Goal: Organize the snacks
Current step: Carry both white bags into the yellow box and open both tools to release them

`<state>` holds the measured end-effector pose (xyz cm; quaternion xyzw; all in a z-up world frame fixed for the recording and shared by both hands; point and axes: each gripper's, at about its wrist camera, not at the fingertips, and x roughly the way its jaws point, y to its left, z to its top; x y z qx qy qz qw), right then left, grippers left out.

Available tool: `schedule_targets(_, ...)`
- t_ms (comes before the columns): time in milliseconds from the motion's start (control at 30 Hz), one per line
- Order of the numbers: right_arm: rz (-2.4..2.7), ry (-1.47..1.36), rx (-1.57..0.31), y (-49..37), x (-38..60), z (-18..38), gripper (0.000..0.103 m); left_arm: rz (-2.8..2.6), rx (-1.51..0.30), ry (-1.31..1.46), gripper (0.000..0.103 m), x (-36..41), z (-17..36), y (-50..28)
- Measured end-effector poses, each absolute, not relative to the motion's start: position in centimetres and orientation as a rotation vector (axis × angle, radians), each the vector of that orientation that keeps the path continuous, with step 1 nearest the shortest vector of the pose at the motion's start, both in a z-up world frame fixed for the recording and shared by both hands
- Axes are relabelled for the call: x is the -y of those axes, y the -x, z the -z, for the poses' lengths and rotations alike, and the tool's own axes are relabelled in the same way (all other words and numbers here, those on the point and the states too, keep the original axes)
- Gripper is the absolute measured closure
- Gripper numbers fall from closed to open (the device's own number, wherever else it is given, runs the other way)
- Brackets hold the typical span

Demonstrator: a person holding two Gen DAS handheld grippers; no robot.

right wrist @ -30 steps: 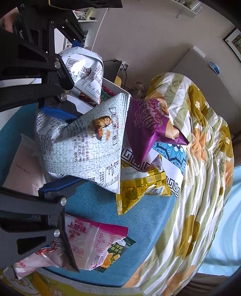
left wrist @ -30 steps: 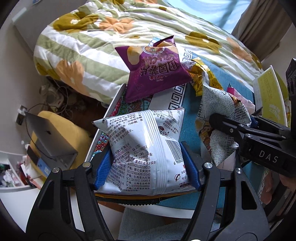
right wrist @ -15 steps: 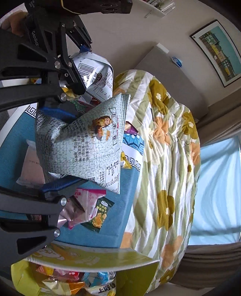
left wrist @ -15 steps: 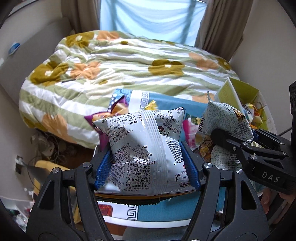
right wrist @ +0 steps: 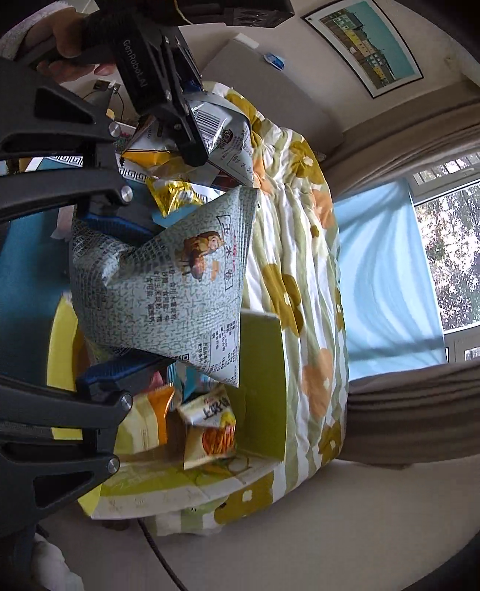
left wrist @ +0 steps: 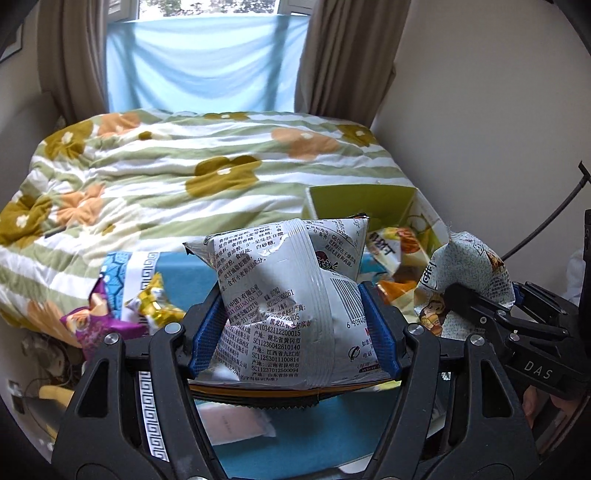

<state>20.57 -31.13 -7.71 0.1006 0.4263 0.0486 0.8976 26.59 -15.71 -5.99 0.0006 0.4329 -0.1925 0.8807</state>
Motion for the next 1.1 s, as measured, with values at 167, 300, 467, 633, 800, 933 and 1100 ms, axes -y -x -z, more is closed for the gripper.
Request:
schedule_targets(167, -0.038, -0.222, -0.886, -19.7, 37.6, 7.9, 0.051, 0.457, -0.941, -0.023, 0.037, 23.5, 7.6, -26.6)
schedule_targets(300, -0.024, -0.244, -0.899, -19.3, 41.7, 8.7, 0.051, 0.461, -0.987, -0.04, 0.037, 28.5, 10.3, -25.9)
schedule_targets(467, -0.043, -0.255, -0.938, -19.3, 45.3, 10.2, 0.051, 0.419, -1.058, -0.026, 0.034, 31.7, 13.8, -25.4)
schedule_targets(633, -0.091, -0.259, -0.981, -19.8, 47.0, 11.8, 0.051, 0.34, -1.07, 0.004, 0.001, 31.5, 15.4, -24.6)
schedule_targets(800, -0.131, -0.266, -1.012, -20.2, 47.5, 13.4, 0.051, 0.294, -1.078, -0.004, 0.001, 29.9, 15.1, -24.0)
schedule_targets(933, -0.142, -0.247, -1.007, -20.7, 47.3, 13.4, 0.051, 0.283, -1.074, -0.003, 0.001, 28.7, 14.6, -23.8)
schedule_targets(1100, -0.156, -0.238, -0.976, -22.0, 47.2, 12.1, 0.051, 0.269, -1.061, -0.01, 0.001, 28.3, 13.7, -24.1)
